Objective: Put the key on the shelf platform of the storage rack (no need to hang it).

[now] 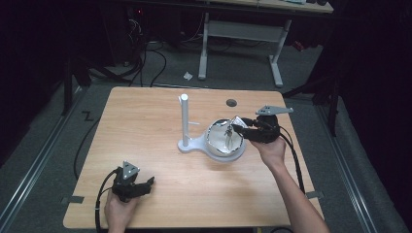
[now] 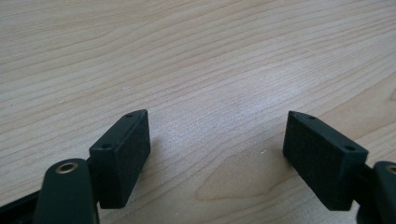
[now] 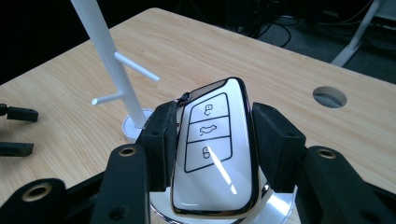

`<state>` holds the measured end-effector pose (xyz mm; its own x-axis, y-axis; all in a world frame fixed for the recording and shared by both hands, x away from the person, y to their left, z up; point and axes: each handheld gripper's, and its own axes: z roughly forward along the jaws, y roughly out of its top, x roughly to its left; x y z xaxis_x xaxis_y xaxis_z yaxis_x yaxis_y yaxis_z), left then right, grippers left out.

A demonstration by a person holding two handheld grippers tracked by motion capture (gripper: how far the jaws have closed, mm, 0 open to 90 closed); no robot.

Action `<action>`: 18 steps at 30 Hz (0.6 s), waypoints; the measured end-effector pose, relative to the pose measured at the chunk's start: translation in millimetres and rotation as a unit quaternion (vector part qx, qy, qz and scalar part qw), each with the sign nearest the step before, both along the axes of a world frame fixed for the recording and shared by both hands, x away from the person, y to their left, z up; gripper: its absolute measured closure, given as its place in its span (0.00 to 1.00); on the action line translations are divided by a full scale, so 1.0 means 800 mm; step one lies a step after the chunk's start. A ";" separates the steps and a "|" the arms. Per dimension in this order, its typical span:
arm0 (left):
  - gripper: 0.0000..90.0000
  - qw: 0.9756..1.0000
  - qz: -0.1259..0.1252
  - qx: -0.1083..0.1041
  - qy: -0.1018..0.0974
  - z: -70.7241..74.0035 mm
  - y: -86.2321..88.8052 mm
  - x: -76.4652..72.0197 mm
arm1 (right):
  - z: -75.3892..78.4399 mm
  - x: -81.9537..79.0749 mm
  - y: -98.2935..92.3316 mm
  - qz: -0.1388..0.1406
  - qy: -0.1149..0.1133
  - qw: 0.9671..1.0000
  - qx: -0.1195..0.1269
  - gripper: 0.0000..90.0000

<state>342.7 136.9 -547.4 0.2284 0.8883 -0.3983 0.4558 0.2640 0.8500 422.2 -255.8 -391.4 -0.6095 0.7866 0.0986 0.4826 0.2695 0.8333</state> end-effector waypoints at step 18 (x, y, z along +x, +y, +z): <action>0.26 1.000 0.001 0.000 -0.001 0.000 0.000 0.000 | -0.031 0.017 0.026 0.025 0.035 0.999 -0.014 0.59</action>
<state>342.7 136.9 -547.5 0.2279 0.8885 -0.3983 0.4543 0.2648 0.8506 435.7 -235.0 -416.0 -0.6402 0.7587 0.1205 0.5251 0.3177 0.7895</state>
